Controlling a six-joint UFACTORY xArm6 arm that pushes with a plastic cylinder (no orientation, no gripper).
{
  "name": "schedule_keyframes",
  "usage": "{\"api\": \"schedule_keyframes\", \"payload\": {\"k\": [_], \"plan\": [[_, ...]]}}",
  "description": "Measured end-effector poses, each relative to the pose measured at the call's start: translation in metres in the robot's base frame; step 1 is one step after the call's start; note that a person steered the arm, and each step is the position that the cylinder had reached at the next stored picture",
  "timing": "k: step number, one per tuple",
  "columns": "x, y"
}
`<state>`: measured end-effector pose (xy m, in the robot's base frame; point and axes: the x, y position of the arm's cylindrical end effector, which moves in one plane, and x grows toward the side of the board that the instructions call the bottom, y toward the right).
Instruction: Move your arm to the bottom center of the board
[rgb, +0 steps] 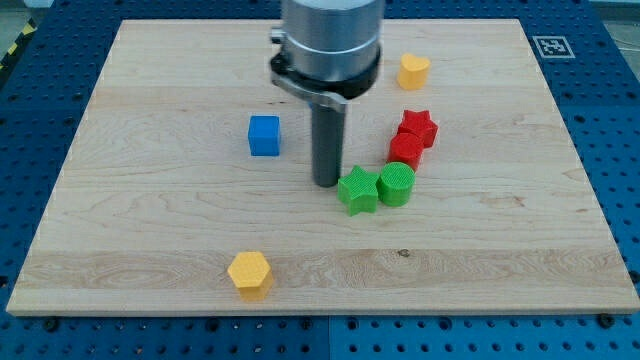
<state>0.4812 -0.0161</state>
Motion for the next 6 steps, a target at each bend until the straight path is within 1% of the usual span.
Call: {"api": "schedule_keyframes", "payload": {"k": [1,2,4,5,6], "plan": [[0.0,-0.038],[0.015,-0.04],[0.072,-0.034],[0.088,-0.025],[0.091,-0.012]]}}
